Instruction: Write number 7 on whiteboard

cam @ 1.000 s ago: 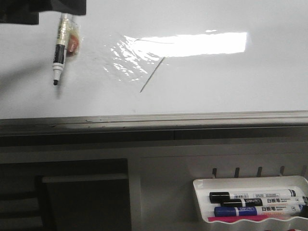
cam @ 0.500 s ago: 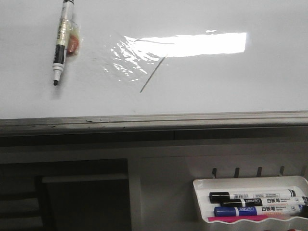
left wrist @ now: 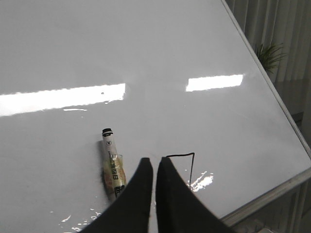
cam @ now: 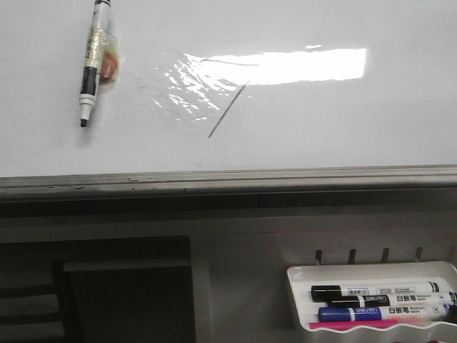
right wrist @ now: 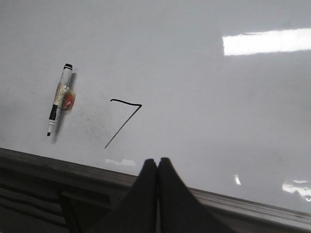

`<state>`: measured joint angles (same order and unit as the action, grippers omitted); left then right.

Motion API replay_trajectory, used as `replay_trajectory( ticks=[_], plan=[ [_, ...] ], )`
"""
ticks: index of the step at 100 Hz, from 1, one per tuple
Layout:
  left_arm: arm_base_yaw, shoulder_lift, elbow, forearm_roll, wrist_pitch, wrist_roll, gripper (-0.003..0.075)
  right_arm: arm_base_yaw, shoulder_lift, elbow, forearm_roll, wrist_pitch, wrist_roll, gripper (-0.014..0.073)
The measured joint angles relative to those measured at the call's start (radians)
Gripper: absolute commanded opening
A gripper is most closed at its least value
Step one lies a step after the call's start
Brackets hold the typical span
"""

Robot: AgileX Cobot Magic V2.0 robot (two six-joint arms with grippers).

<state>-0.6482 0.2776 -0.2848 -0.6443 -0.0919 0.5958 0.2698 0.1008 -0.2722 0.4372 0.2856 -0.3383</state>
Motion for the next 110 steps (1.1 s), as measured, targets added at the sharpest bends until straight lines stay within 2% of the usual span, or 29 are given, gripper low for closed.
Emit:
replay_trajectory(
  ticks=[17, 110],
  plan=[
    [0.000, -0.066, 0.028, 0.000, -0.012, 0.002, -0.0020, 0.000, -0.011, 0.012, 0.000, -0.006, 0.000, -0.0053],
    [0.000, -0.069, 0.032, 0.025, -0.025, 0.002, -0.0020, 0.000, -0.013, 0.014, -0.001, -0.010, 0.000, -0.0053]
  ],
)
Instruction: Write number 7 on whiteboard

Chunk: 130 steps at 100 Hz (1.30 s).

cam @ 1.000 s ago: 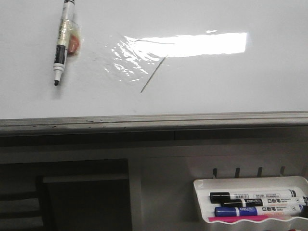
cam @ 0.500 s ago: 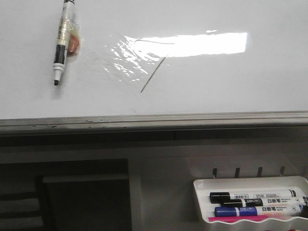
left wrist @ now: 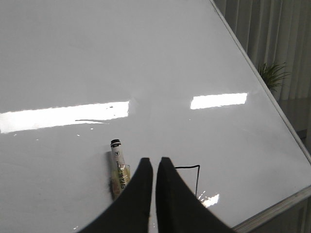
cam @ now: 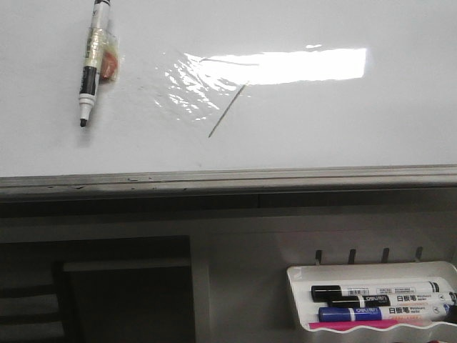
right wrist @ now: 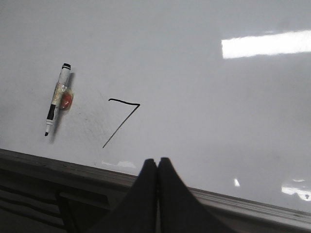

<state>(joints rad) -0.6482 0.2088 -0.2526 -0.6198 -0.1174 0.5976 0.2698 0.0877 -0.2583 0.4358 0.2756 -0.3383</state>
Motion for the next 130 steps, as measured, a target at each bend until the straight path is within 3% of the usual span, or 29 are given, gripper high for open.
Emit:
replay_trajectory(
  ticks=[16, 32, 44, 77, 106, 130],
  plan=[
    [0.071, 0.000, 0.010, 0.189, 0.079, -0.099, -0.0020, 0.000, 0.000, 0.000, 0.000, 0.000, 0.000, -0.0053],
    [0.273, -0.011, 0.043, 0.443, 0.111, -0.352, -0.0020, 0.000, 0.000, 0.000, 0.000, 0.000, 0.000, -0.0053],
    [0.385, -0.071, 0.091, 0.530, 0.117, -0.420, -0.0020, 0.000, 0.000, 0.000, 0.000, 0.000, 0.000, -0.0053],
    [0.598, -0.213, 0.253, 0.564, 0.138, -0.473, -0.0020, 0.000, 0.000, 0.000, 0.000, -0.002, 0.000, -0.0053],
    [0.638, -0.213, 0.253, 0.566, 0.128, -0.505, -0.0020, 0.000, 0.000, 0.000, 0.000, -0.002, 0.000, -0.0053],
    [0.638, -0.213, 0.253, 0.566, 0.227, -0.507, -0.0020, 0.000, 0.000, 0.000, 0.000, -0.002, 0.000, -0.0053]
  ],
)
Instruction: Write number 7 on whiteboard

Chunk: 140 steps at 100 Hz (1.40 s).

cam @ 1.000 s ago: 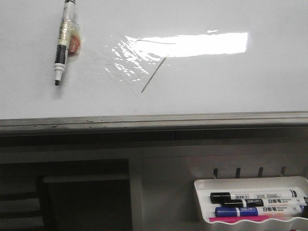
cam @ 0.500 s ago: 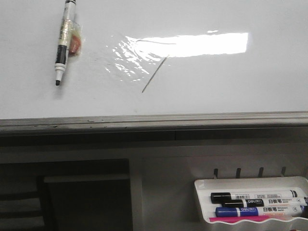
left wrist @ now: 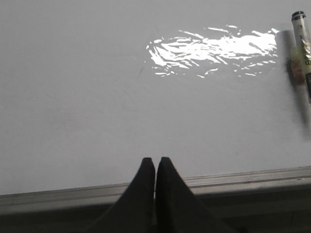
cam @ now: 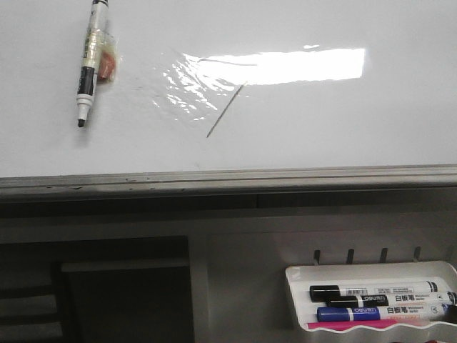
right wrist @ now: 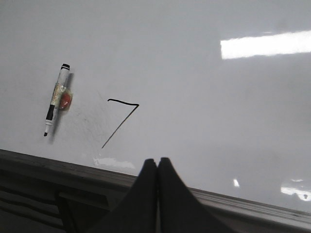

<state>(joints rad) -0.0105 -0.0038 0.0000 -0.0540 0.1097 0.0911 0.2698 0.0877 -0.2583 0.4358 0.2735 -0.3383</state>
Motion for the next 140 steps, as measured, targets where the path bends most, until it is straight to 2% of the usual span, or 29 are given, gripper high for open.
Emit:
replay_trajectory(
  ticks=[80, 92, 102, 114, 131, 140],
  plan=[
    [0.000, 0.000, 0.000, 0.000, 0.010, -0.002, -0.0020, 0.000, 0.000, 0.000, -0.002, 0.000, 0.000, -0.0053],
    [0.000, 0.000, 0.000, 0.000, 0.010, -0.002, -0.0020, 0.000, 0.000, 0.003, -0.058, -0.019, 0.002, -0.0053],
    [0.000, 0.000, 0.000, 0.000, 0.011, -0.002, -0.0020, -0.011, 0.000, 0.019, -0.158, -0.075, 0.054, -0.0053],
    [0.000, 0.000, 0.000, 0.000, 0.013, -0.002, -0.0020, -0.084, 0.000, 0.059, -0.281, -0.135, 0.135, -0.0053],
    [0.000, 0.000, 0.000, 0.000, 0.013, -0.002, -0.0020, -0.255, -0.002, 0.138, -0.326, -0.150, 0.173, -0.0053],
    [0.000, 0.000, 0.000, 0.000, 0.013, -0.002, -0.0020, -0.308, -0.018, 0.184, -0.346, -0.150, 0.177, -0.0053]
  ],
)
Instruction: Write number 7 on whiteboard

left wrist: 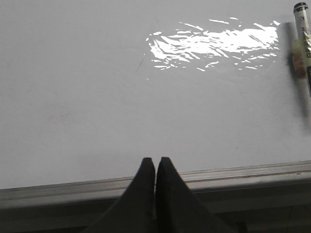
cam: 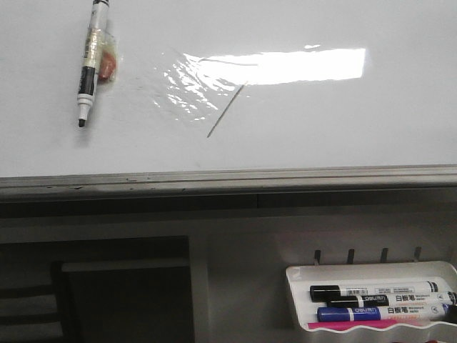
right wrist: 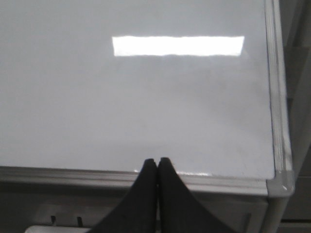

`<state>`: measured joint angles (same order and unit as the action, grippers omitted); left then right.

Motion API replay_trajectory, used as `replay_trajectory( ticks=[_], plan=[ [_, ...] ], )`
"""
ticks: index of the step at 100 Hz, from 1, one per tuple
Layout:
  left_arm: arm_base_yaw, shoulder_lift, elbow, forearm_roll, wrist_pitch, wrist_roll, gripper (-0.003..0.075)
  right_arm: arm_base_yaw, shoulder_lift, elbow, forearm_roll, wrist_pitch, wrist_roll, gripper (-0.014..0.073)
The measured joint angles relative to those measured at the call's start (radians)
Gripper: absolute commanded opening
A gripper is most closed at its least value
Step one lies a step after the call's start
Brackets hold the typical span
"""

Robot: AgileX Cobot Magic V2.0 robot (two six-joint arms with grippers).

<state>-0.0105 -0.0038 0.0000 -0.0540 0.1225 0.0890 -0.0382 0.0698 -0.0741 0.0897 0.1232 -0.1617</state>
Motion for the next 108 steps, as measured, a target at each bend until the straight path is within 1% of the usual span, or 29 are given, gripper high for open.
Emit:
replay_trajectory(
  ticks=[15, 32, 108],
  plan=[
    [0.000, 0.000, 0.000, 0.000, 0.000, 0.000, -0.0020, -0.019, -0.051, 0.083, -0.012, -0.014, 0.000, -0.0053],
    [0.000, 0.000, 0.000, 0.000, 0.004, 0.000, -0.0020, -0.020, -0.081, 0.084, -0.029, -0.007, 0.000, -0.0053],
    [0.000, 0.000, 0.000, 0.000, 0.004, 0.000, -0.0020, -0.020, -0.081, 0.084, -0.031, -0.005, 0.002, -0.0053]
  ],
)
